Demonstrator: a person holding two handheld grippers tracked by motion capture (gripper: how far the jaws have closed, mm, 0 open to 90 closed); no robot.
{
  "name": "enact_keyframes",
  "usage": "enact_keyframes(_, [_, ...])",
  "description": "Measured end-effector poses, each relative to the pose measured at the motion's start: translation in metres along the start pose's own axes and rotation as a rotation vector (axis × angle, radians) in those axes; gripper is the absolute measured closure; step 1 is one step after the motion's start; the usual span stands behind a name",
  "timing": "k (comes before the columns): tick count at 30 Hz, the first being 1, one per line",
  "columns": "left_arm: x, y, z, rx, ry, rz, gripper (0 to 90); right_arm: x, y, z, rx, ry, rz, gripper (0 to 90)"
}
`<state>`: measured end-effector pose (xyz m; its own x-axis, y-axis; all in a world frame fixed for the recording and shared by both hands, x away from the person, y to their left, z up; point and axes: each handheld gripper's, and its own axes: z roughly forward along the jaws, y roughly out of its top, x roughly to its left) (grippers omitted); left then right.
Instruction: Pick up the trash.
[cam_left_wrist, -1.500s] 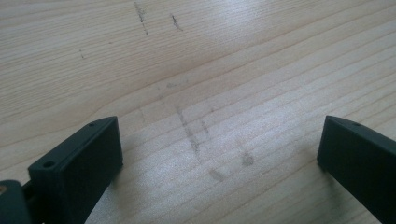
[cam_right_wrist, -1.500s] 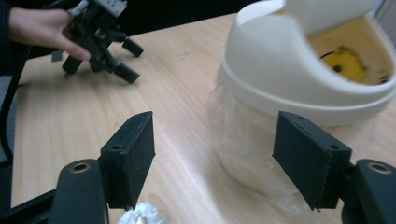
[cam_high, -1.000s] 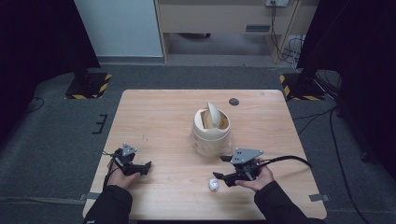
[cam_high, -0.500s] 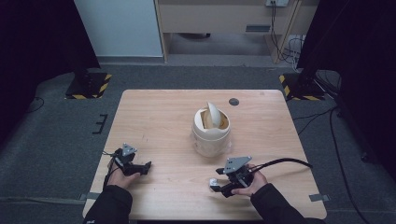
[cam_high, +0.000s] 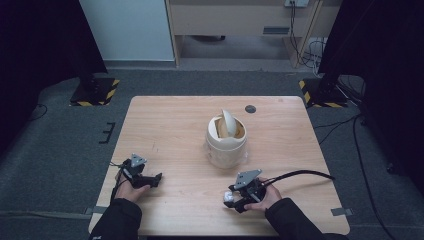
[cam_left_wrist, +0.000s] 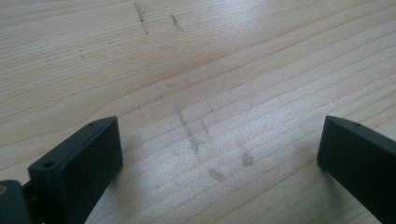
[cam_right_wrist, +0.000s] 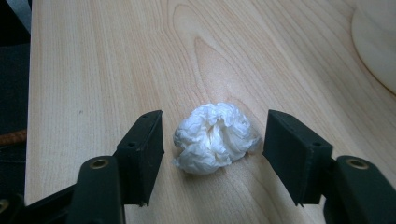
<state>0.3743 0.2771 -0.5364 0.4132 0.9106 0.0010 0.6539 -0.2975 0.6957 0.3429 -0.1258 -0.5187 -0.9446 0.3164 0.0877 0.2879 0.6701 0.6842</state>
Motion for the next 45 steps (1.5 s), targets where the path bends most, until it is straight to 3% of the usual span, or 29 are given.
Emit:
enact_keyframes(12, [0.0, 0.0, 0.0, 0.0, 0.0, 0.0, 0.0, -0.002, -0.001, 0.005, 0.024, -0.013, 0.001, 46.7])
enact_keyframes(23, [0.0, 0.0, 0.0, 0.0, 0.0, 0.0, 0.0, -0.004, 0.002, 0.0, 0.024, -0.026, 0.0, 64.5])
enact_keyframes(31, [0.0, 0.0, 0.0, 0.0, 0.0, 0.0, 0.0, -0.005, 0.006, -0.006, 0.007, -0.032, 0.019, 65.6])
enact_keyframes(45, [0.0, 0.0, 0.0, 0.0, 0.0, 0.0, 0.0, -0.012, 0.014, -0.032, -0.067, -0.079, -0.001, 65.1])
